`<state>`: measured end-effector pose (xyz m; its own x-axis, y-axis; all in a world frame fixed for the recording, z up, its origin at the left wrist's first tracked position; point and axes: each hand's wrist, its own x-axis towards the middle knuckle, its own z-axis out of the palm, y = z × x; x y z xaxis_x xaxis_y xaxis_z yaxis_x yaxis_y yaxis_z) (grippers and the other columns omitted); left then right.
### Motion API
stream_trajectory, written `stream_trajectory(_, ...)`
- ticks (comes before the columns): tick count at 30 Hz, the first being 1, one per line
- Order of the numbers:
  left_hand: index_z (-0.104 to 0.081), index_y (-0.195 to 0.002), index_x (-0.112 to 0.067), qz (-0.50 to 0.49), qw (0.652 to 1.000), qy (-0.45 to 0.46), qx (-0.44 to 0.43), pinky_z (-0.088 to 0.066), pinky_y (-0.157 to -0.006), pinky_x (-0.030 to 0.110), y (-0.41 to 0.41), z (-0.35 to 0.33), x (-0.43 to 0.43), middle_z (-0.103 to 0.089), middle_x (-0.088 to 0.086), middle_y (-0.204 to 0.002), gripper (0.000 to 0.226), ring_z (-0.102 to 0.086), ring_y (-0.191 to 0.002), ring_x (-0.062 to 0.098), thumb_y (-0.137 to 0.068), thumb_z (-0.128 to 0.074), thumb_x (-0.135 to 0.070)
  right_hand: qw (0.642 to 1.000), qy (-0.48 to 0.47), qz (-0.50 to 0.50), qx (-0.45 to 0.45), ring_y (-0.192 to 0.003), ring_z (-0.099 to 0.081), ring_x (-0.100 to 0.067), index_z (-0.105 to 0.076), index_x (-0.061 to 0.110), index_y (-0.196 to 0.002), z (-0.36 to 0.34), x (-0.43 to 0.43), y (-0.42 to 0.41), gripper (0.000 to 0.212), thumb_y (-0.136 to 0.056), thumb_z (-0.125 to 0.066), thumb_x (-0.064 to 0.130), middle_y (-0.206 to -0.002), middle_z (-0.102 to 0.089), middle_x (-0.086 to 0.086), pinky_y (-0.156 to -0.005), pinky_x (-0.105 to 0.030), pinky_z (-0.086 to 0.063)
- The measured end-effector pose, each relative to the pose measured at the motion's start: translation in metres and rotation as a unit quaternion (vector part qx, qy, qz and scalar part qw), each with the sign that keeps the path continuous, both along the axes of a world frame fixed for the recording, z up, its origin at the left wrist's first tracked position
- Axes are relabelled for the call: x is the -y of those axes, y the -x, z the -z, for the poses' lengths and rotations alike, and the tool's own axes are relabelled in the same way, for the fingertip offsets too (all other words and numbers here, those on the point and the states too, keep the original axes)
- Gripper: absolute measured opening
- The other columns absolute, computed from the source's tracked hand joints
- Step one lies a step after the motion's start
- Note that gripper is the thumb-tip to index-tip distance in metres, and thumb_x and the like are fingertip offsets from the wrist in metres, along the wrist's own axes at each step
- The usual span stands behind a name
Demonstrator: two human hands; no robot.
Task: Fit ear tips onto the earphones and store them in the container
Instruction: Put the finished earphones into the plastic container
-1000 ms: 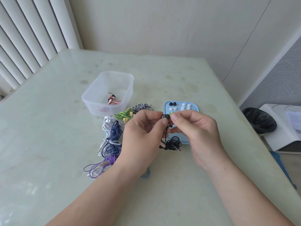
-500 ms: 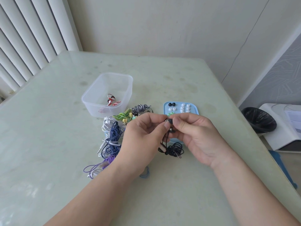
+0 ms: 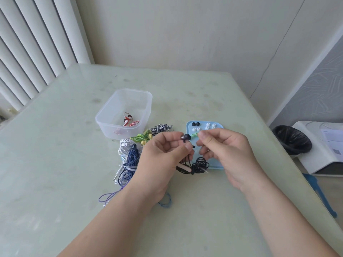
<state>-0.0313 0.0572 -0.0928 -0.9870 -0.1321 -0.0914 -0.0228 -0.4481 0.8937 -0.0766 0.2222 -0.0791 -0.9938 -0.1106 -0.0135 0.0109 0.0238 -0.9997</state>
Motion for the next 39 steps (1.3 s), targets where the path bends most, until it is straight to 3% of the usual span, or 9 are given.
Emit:
stream_trajectory(4,-0.062,-0.116,0.004,-0.014,0.999,-0.049,0.004,-0.058,-0.074,0.033,0.003,-0.002,0.004,-0.069,0.015,-0.087,0.026,-0.069,-0.08,0.031,-0.092,-0.068,0.01,0.974,-0.212,0.017,-0.077,-0.065,-0.065,-0.01,-0.079,0.021,-0.087,-0.004,0.006,0.025,0.007,-0.091,-0.075,0.017,-0.073,-0.073,0.006,-0.062,-0.022,-0.051)
stream_trajectory(8,-0.059,-0.119,0.004,-0.015,0.997,-0.071,0.001,-0.057,-0.07,0.029,0.002,-0.004,0.004,-0.068,0.016,-0.088,0.03,-0.068,-0.076,0.031,-0.092,-0.066,0.013,0.866,-0.474,-0.074,-0.14,-0.08,-0.061,-0.015,-0.078,0.026,-0.099,-0.009,0.021,0.051,0.01,-0.092,-0.071,0.022,-0.087,-0.064,0.01,-0.078,-0.03,-0.051)
stream_trajectory(10,-0.059,-0.121,0.006,-0.013,0.997,-0.073,-0.002,-0.057,-0.071,0.029,0.002,-0.005,0.006,-0.068,0.015,-0.088,0.031,-0.068,-0.075,0.03,-0.092,-0.066,0.013,0.829,-0.53,-0.105,-0.142,-0.089,-0.06,-0.019,-0.077,0.026,-0.101,-0.01,0.026,0.058,0.012,-0.093,-0.069,0.024,-0.093,-0.059,0.005,-0.083,-0.034,-0.05)
stream_trajectory(15,-0.061,-0.118,0.005,-0.02,0.997,-0.076,-0.005,-0.058,-0.071,0.029,0.004,-0.007,0.007,-0.067,0.015,-0.087,0.029,-0.068,-0.075,0.031,-0.091,-0.066,0.014,0.77,-0.609,-0.121,-0.148,-0.084,-0.058,-0.021,-0.074,0.026,-0.084,-0.013,0.034,0.062,0.016,-0.093,-0.061,0.023,-0.088,-0.05,0.003,-0.061,-0.029,-0.036)
stream_trajectory(19,-0.062,-0.122,0.003,-0.021,0.997,-0.073,-0.006,-0.057,-0.074,0.03,0.003,-0.006,0.007,-0.068,0.015,-0.088,0.033,-0.069,-0.077,0.031,-0.09,-0.069,0.013,0.821,-0.528,-0.108,-0.188,-0.077,-0.058,-0.011,-0.072,0.027,-0.08,-0.014,0.027,0.057,0.013,-0.091,-0.067,0.021,-0.086,-0.057,0.007,-0.067,-0.031,-0.045)
stream_trajectory(23,-0.065,-0.121,0.0,-0.012,0.998,-0.064,-0.01,-0.057,-0.077,0.03,0.002,-0.007,0.006,-0.067,0.019,-0.092,0.033,-0.071,-0.078,0.029,-0.09,-0.07,0.011,0.948,-0.289,-0.02,-0.133,-0.059,-0.059,0.001,-0.077,0.018,-0.087,-0.024,0.012,0.035,0.008,-0.092,-0.073,0.014,-0.069,-0.069,0.013,-0.049,-0.01,-0.042)
stream_trajectory(25,-0.068,-0.118,-0.003,-0.006,0.998,-0.053,-0.013,-0.057,-0.076,0.029,0.002,-0.007,0.006,-0.068,0.019,-0.093,0.031,-0.071,-0.078,0.028,-0.09,-0.07,0.011,0.987,-0.146,-0.002,-0.063,-0.058,-0.063,-0.005,-0.078,0.012,-0.091,-0.022,0.009,0.021,0.006,-0.09,-0.075,0.007,-0.073,-0.074,-0.001,-0.051,-0.014,-0.046)
stream_trajectory(35,-0.068,-0.112,0.0,-0.001,0.999,-0.047,-0.02,-0.06,-0.076,0.03,0.0,-0.005,0.002,-0.074,0.01,-0.086,0.026,-0.074,-0.079,0.024,-0.09,-0.069,0.013,0.997,0.053,-0.03,0.047,-0.088,-0.071,-0.038,-0.079,0.005,-0.101,0.003,0.005,-0.001,0.017,-0.087,-0.072,-0.002,-0.096,-0.077,-0.024,-0.095,-0.049,-0.058)
stream_trajectory(39,-0.068,-0.111,0.001,0.005,0.999,-0.042,-0.023,-0.06,-0.073,0.028,0.0,-0.004,0.001,-0.073,0.01,-0.086,0.025,-0.075,-0.077,0.025,-0.089,-0.068,0.014,0.991,0.098,-0.045,0.079,-0.079,-0.07,-0.031,-0.077,0.002,-0.095,0.0,0.002,-0.003,0.021,-0.074,-0.076,0.005,-0.087,-0.076,-0.021,-0.082,-0.038,-0.061)
